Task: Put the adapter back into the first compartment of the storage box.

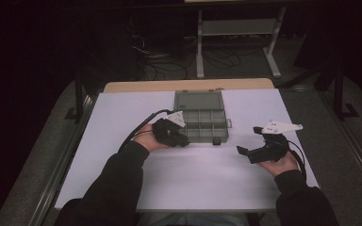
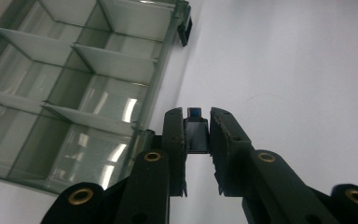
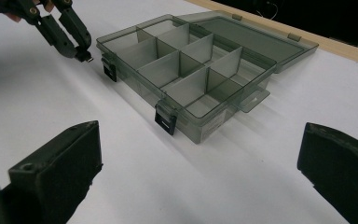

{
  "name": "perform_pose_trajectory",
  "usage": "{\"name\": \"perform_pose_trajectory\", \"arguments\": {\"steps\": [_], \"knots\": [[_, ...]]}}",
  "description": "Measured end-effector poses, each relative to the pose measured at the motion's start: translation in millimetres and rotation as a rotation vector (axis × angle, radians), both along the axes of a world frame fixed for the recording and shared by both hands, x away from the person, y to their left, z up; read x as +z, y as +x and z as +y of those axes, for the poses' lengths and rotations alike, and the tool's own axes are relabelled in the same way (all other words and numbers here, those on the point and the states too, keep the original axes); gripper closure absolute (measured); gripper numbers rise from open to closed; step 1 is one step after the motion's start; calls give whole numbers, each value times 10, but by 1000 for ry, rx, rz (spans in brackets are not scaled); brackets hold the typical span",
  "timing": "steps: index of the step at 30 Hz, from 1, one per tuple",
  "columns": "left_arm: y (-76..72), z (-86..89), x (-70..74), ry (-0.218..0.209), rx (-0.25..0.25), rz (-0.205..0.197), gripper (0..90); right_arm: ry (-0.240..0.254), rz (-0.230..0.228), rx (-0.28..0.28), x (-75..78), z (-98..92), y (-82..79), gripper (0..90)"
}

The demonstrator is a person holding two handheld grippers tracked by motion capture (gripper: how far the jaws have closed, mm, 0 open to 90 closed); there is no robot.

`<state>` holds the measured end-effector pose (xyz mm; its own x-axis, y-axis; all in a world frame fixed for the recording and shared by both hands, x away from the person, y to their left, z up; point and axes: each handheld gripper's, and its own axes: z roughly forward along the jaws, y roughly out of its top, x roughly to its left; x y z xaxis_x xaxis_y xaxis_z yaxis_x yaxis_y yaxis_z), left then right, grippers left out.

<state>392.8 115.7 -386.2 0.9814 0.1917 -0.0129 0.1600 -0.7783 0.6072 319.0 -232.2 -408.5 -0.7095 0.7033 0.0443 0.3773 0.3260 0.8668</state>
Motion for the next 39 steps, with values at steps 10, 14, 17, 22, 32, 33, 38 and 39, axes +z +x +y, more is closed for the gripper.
{"name": "perform_pose_trajectory", "arguments": {"steps": [10, 14, 17, 22, 32, 33, 38, 39], "knots": [[92, 21, 143, -22, 15, -20, 762, 2, -3, 11, 3, 13, -10, 0], [136, 49, 200, -25, 29, -32, 762, -5, -2, 20, -1, 34, -12, 0], [181, 80, 243, -34, 49, -39, 763, -8, -3, 28, 0, 41, -16, 0], [254, 109, 288, -32, 70, -42, 762, 0, -8, 25, 9, 28, -17, 0], [370, 156, 408, -24, 89, -61, 762, -2, -7, 23, 7, 32, -17, 0], [388, 155, 428, -22, 92, -64, 762, -2, -7, 23, 7, 31, -17, 0], [467, 151, 468, -30, 113, -71, 762, -1, -7, 23, 7, 30, -16, 0], [486, 144, 469, -30, 118, -73, 762, -2, -7, 23, 7, 30, -16, 0]]}}
